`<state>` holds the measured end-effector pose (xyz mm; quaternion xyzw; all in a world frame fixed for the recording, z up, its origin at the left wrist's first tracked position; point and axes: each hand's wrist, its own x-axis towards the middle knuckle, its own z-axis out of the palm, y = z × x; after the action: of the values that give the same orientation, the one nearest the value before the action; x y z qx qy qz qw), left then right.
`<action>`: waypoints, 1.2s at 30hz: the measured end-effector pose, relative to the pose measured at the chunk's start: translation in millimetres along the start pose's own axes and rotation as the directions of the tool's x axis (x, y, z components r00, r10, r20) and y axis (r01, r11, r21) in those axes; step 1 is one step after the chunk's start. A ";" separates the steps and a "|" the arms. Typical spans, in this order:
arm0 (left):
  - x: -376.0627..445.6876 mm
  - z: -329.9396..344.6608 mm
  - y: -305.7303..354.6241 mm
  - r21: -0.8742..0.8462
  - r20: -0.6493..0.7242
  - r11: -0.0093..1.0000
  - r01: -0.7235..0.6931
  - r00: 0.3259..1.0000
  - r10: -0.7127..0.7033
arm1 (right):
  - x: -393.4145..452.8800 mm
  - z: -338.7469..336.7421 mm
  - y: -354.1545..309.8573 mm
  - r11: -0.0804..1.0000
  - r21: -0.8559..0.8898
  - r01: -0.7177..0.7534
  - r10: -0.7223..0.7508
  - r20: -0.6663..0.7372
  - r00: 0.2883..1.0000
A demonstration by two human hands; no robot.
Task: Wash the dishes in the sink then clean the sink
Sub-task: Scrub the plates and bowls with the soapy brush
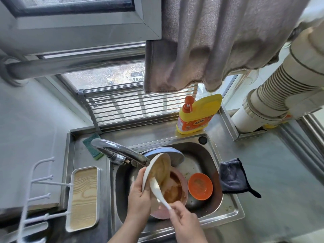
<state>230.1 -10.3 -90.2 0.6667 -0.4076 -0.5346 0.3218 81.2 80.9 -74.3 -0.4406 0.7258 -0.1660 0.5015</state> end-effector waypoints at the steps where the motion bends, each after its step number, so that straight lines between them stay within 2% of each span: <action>1: -1.1 0.2 1.1 -0.038 0.015 0.999 0.030 0.999 -0.030 | 7.8 -4.9 2.8 1.000 -0.015 0.018 -0.018 -0.034 0.999; 3: -5.5 -0.2 -0.9 -0.069 0.037 0.994 0.080 0.996 -0.077 | 29.0 -17.6 6.2 0.999 -0.028 0.039 -0.042 -0.102 0.994; 5: -7.9 0.3 -3.9 -0.138 0.032 0.982 0.133 0.991 -0.130 | 49.4 -33.9 11.9 0.998 -0.060 -0.010 0.004 -0.095 0.995; 9: 4.1 -4.7 -7.1 -0.329 -0.071 0.905 0.270 0.949 -0.308 | 48.3 -49.2 35.1 0.960 -0.239 -0.143 0.148 0.002 0.989; 13: 13.1 -4.7 -17.6 -0.390 -0.146 0.839 0.379 0.874 -0.463 | 5.9 -22.3 11.9 0.962 -0.263 -0.075 0.120 0.162 0.979; 16: 4.0 3.3 -23.6 -0.385 -0.100 0.834 0.395 0.880 -0.464 | 17.7 -4.5 -25.1 0.956 -0.293 0.003 0.068 0.231 0.971; 18: -3.1 5.6 -21.4 -0.419 -0.064 0.810 0.411 0.876 -0.478 | 49.6 -7.2 -34.1 0.952 -0.306 0.016 0.044 0.187 0.981; 22: 3.9 -7.4 -26.4 -0.439 -0.092 0.798 0.413 0.863 -0.497 | 73.0 -50.7 1.7 0.915 -0.390 -0.100 0.147 0.093 0.985; 25: 18.2 -16.9 -30.9 -0.466 -0.126 0.774 0.429 0.834 -0.538 | 28.4 -47.5 15.7 0.933 -0.348 -0.088 0.153 0.163 0.975; 27: 13.5 -11.9 -26.9 -0.461 -0.145 0.779 0.424 0.831 -0.538 | 10.7 -26.8 1.2 0.945 -0.322 -0.053 0.144 0.266 0.953; 29: 3.1 -1.8 -24.2 -0.475 -0.122 0.772 0.424 0.836 -0.535 | 16.9 -11.4 -23.5 0.946 -0.323 0.026 0.078 0.304 0.949; 31: -4.9 6.6 -25.0 -0.507 -0.082 0.743 0.437 0.833 -0.547 | 49.4 -9.1 -33.4 0.934 -0.357 0.035 0.063 0.259 0.964; 33: -7.2 8.6 -26.6 -0.509 -0.073 0.744 0.433 0.840 -0.538 | 78.0 -30.4 -22.1 0.908 -0.418 -0.029 0.102 0.153 0.983; 36: 6.0 -4.8 -26.7 -0.515 -0.136 0.747 0.422 0.820 -0.557 | 62.2 -58.2 9.1 0.902 -0.416 -0.118 0.180 0.113 0.977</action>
<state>240.7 -3.4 -114.9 0.7229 -0.0272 -0.5815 0.3722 19.3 24.1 -90.9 -0.4896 0.7365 0.0610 0.4628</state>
